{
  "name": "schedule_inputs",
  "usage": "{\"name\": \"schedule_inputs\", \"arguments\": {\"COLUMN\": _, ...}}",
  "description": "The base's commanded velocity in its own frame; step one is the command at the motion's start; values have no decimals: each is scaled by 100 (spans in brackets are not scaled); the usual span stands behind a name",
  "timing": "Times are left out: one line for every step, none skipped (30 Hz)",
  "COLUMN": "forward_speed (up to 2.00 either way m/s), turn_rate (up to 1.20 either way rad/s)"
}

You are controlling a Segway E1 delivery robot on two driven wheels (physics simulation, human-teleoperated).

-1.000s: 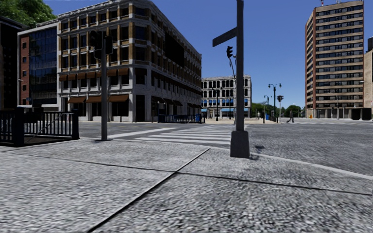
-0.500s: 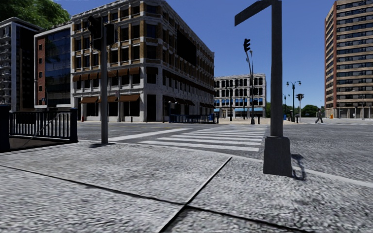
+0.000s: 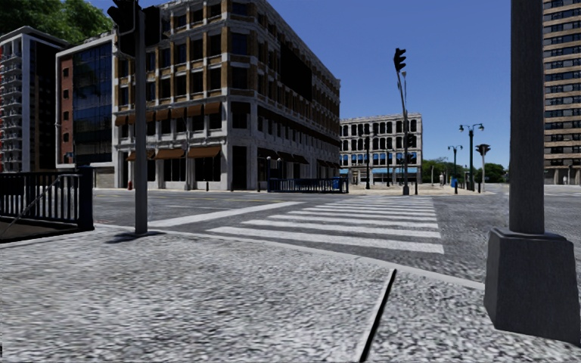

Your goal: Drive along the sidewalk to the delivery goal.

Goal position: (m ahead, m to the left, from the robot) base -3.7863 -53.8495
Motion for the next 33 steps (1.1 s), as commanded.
{"name": "schedule_inputs", "arguments": {"forward_speed": 200, "turn_rate": 0}}
{"name": "schedule_inputs", "arguments": {"forward_speed": 200, "turn_rate": 0}}
{"name": "schedule_inputs", "arguments": {"forward_speed": 200, "turn_rate": 0}}
{"name": "schedule_inputs", "arguments": {"forward_speed": 200, "turn_rate": 0}}
{"name": "schedule_inputs", "arguments": {"forward_speed": 200, "turn_rate": 0}}
{"name": "schedule_inputs", "arguments": {"forward_speed": 200, "turn_rate": 0}}
{"name": "schedule_inputs", "arguments": {"forward_speed": 200, "turn_rate": 0}}
{"name": "schedule_inputs", "arguments": {"forward_speed": 200, "turn_rate": 0}}
{"name": "schedule_inputs", "arguments": {"forward_speed": 200, "turn_rate": 0}}
{"name": "schedule_inputs", "arguments": {"forward_speed": 200, "turn_rate": 0}}
{"name": "schedule_inputs", "arguments": {"forward_speed": 200, "turn_rate": 0}}
{"name": "schedule_inputs", "arguments": {"forward_speed": 200, "turn_rate": 0}}
{"name": "schedule_inputs", "arguments": {"forward_speed": 200, "turn_rate": 0}}
{"name": "schedule_inputs", "arguments": {"forward_speed": 200, "turn_rate": 0}}
{"name": "schedule_inputs", "arguments": {"forward_speed": 200, "turn_rate": 0}}
{"name": "schedule_inputs", "arguments": {"forward_speed": 200, "turn_rate": 0}}
{"name": "schedule_inputs", "arguments": {"forward_speed": 200, "turn_rate": 0}}
{"name": "schedule_inputs", "arguments": {"forward_speed": 200, "turn_rate": 0}}
{"name": "schedule_inputs", "arguments": {"forward_speed": 200, "turn_rate": 0}}
{"name": "schedule_inputs", "arguments": {"forward_speed": 200, "turn_rate": 0}}
{"name": "schedule_inputs", "arguments": {"forward_speed": 200, "turn_rate": 0}}
{"name": "schedule_inputs", "arguments": {"forward_speed": 200, "turn_rate": 0}}
{"name": "schedule_inputs", "arguments": {"forward_speed": 200, "turn_rate": -14}}
{"name": "schedule_inputs", "arguments": {"forward_speed": 200, "turn_rate": -14}}
{"name": "schedule_inputs", "arguments": {"forward_speed": 200, "turn_rate": -19}}
{"name": "schedule_inputs", "arguments": {"forward_speed": 200, "turn_rate": -22}}
{"name": "schedule_inputs", "arguments": {"forward_speed": 200, "turn_rate": -28}}
{"name": "schedule_inputs", "arguments": {"forward_speed": 200, "turn_rate": -28}}
{"name": "schedule_inputs", "arguments": {"forward_speed": 200, "turn_rate": -30}}
{"name": "schedule_inputs", "arguments": {"forward_speed": 200, "turn_rate": -34}}
{"name": "schedule_inputs", "arguments": {"forward_speed": 200, "turn_rate": -34}}
{"name": "schedule_inputs", "arguments": {"forward_speed": 200, "turn_rate": -37}}
{"name": "schedule_inputs", "arguments": {"forward_speed": 200, "turn_rate": -37}}
